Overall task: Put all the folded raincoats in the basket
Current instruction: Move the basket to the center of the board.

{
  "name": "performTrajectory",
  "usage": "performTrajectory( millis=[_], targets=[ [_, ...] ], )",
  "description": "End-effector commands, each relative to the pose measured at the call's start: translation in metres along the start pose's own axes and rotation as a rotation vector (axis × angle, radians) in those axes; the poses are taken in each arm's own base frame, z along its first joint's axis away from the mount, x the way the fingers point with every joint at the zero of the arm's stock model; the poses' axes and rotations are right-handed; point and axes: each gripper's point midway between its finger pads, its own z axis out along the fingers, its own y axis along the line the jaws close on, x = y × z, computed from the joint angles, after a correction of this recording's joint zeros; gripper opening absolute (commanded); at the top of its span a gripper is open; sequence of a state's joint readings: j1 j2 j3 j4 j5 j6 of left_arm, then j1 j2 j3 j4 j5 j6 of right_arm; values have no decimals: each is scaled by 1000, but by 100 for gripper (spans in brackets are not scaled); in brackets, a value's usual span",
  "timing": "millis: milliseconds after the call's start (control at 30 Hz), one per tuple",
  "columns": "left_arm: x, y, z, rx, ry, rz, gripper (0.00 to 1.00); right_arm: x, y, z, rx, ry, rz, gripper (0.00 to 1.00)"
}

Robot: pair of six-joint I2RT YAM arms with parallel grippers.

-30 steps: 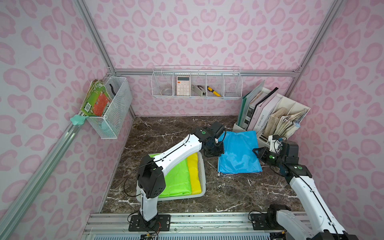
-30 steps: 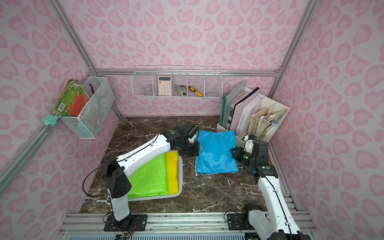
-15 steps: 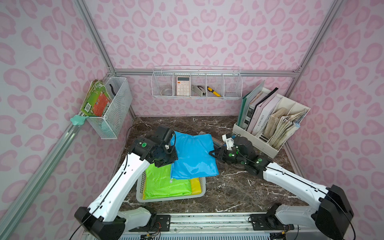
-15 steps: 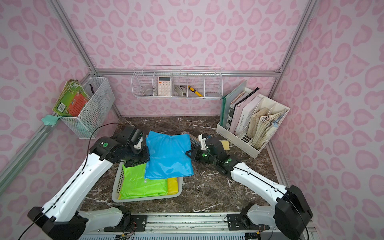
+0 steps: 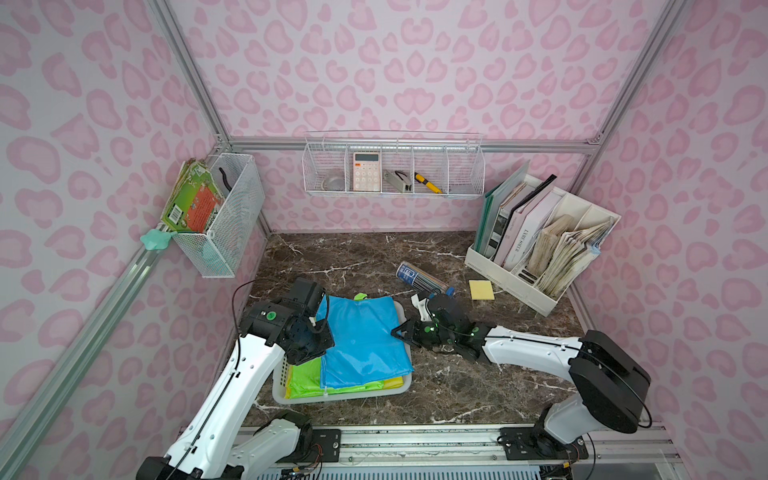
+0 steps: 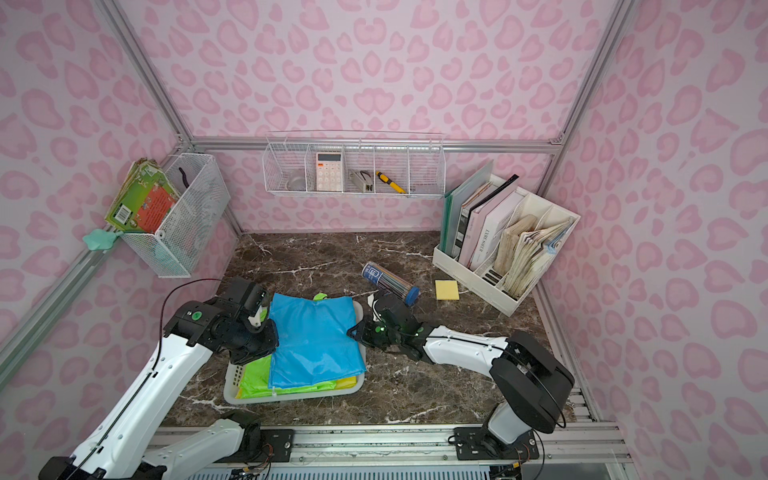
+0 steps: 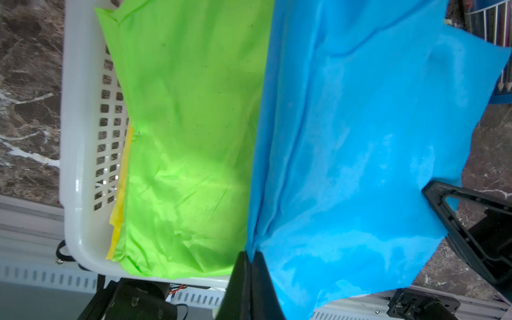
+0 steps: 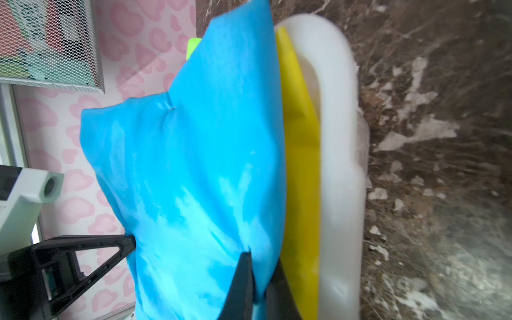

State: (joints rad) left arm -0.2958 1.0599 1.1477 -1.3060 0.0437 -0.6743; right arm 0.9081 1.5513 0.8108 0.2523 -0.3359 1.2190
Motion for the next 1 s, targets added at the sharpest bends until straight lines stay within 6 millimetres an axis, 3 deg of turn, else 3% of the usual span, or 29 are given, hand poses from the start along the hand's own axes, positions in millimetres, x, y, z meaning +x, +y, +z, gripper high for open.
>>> performTrajectory(
  millis=[0, 200, 400, 500, 600, 700, 967],
  targets=[
    [4, -16, 7, 70, 58, 20, 0, 2, -20, -6, 45, -15, -4, 0],
    [7, -51, 16, 210, 92, 35, 0, -2, -59, -39, 127, -39, 5, 0],
    [21, -102, 35, 292, 152, 95, 0, -20, -113, -109, 232, -140, 34, 0],
    [31, -133, 45, 298, 171, 135, 0, -34, -122, -144, 259, -214, 27, 0],
    [32, -162, 46, 331, 169, 165, 0, -45, -118, -169, 264, -281, 11, 0],
    [27, -175, 44, 320, 163, 199, 0, -51, -106, -179, 245, -287, -4, 0],
    [18, -153, 8, 247, 108, 224, 0, -76, -47, -196, 157, -325, -47, 0]
  ],
)
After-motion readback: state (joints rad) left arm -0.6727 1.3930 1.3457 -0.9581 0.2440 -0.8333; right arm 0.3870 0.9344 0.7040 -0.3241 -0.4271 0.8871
